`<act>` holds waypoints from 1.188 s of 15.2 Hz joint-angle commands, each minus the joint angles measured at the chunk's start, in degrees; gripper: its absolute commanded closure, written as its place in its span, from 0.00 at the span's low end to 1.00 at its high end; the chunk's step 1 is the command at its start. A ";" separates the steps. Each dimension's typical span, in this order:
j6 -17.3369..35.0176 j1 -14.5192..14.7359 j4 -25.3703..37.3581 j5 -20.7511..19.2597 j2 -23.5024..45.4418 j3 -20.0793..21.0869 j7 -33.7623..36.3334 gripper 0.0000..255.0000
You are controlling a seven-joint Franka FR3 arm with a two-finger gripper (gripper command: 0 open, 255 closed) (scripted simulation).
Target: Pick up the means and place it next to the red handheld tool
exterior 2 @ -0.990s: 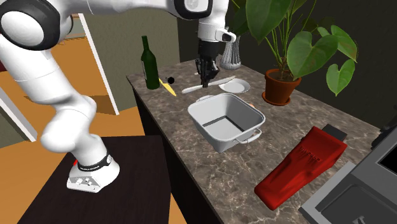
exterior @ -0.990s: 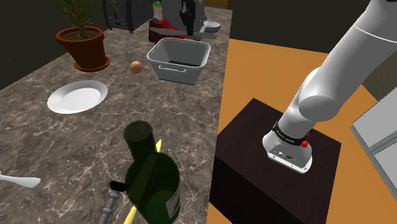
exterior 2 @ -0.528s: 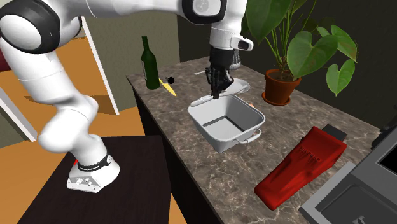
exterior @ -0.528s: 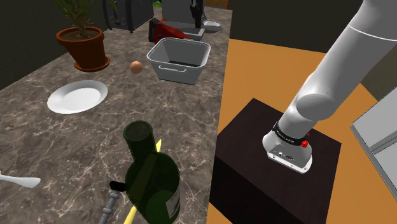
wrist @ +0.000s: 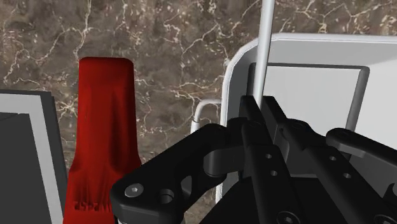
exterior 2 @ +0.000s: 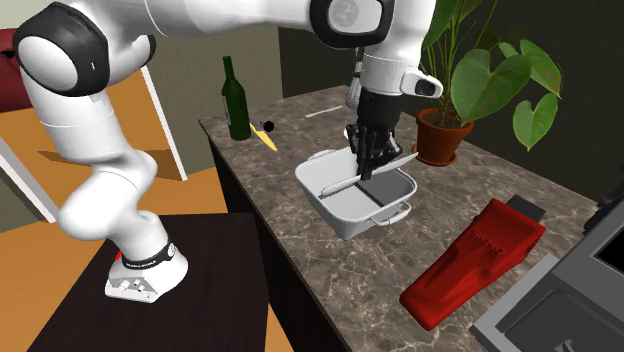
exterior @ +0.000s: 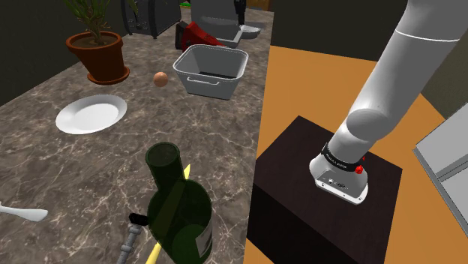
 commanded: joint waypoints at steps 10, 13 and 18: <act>-5.19 -8.01 24.61 0.77 17.96 -4.85 -13.20 1.00; -2.37 -7.98 20.84 0.70 17.03 -4.79 -12.88 1.00; 2.00 -7.93 15.44 0.63 16.02 -4.76 -12.40 1.00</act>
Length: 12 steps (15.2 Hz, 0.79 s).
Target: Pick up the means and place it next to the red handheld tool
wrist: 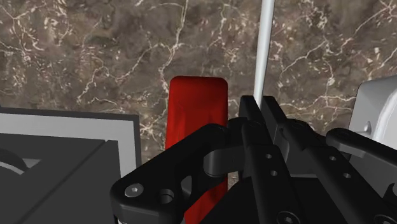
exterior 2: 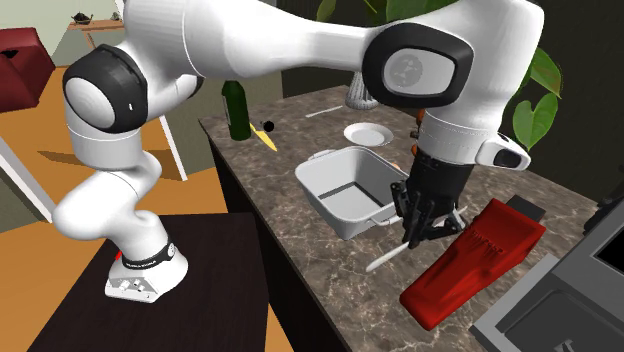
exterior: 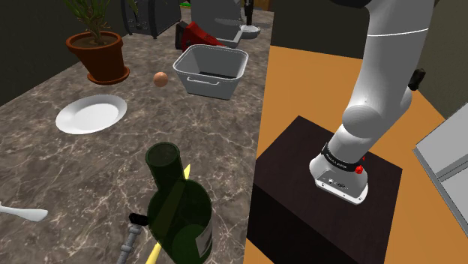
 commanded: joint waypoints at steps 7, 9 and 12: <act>6.41 0.03 -7.14 -0.11 -0.72 0.03 0.67 1.00; 7.94 0.03 -8.68 -0.13 -0.73 0.04 0.83 1.00; 10.19 0.02 -10.84 -0.17 -0.63 0.05 1.06 1.00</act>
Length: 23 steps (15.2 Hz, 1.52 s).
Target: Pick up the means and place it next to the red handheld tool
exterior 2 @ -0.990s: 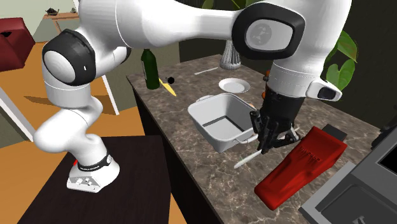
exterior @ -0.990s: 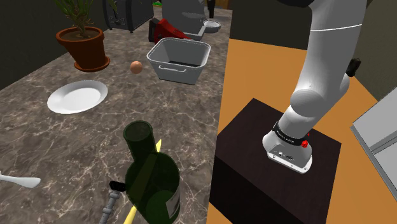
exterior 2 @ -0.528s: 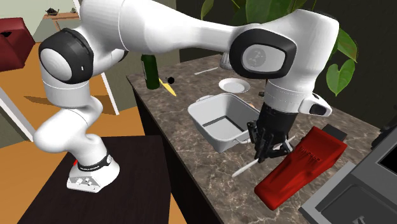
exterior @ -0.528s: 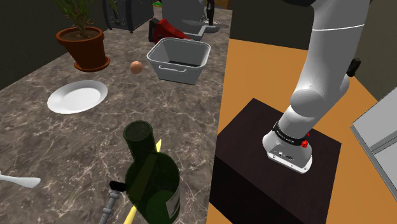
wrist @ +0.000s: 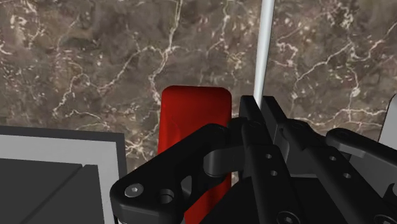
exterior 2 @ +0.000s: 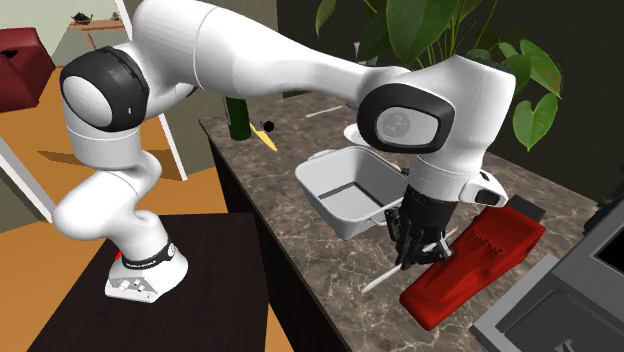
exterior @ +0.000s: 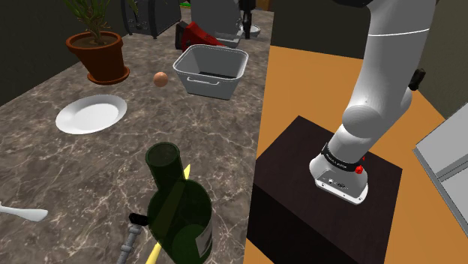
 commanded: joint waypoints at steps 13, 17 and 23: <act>9.99 -0.02 -8.27 -0.15 1.75 0.05 1.06 1.00; 12.64 -0.05 -9.99 -0.18 2.70 0.06 1.33 1.00; 14.43 -0.08 -11.04 -0.21 3.44 0.07 1.51 1.00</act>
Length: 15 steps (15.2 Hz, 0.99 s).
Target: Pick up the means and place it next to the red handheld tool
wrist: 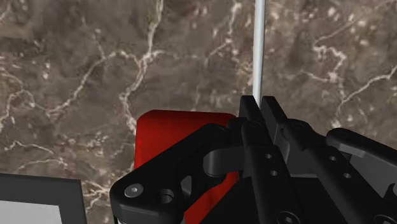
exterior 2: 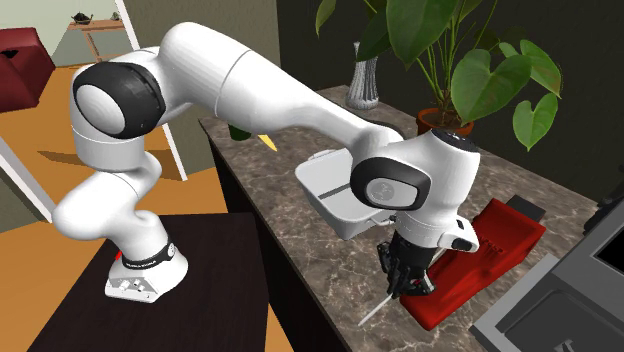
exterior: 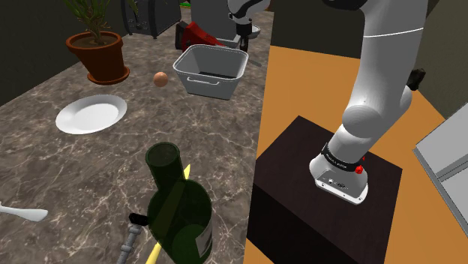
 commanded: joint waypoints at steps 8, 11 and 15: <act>0.35 0.08 -0.47 -0.04 0.49 0.02 0.23 0.00; 0.20 -0.01 -0.37 -0.03 0.42 -0.01 0.09 0.00; -6.45 0.42 4.74 0.09 -1.10 0.14 -0.04 0.00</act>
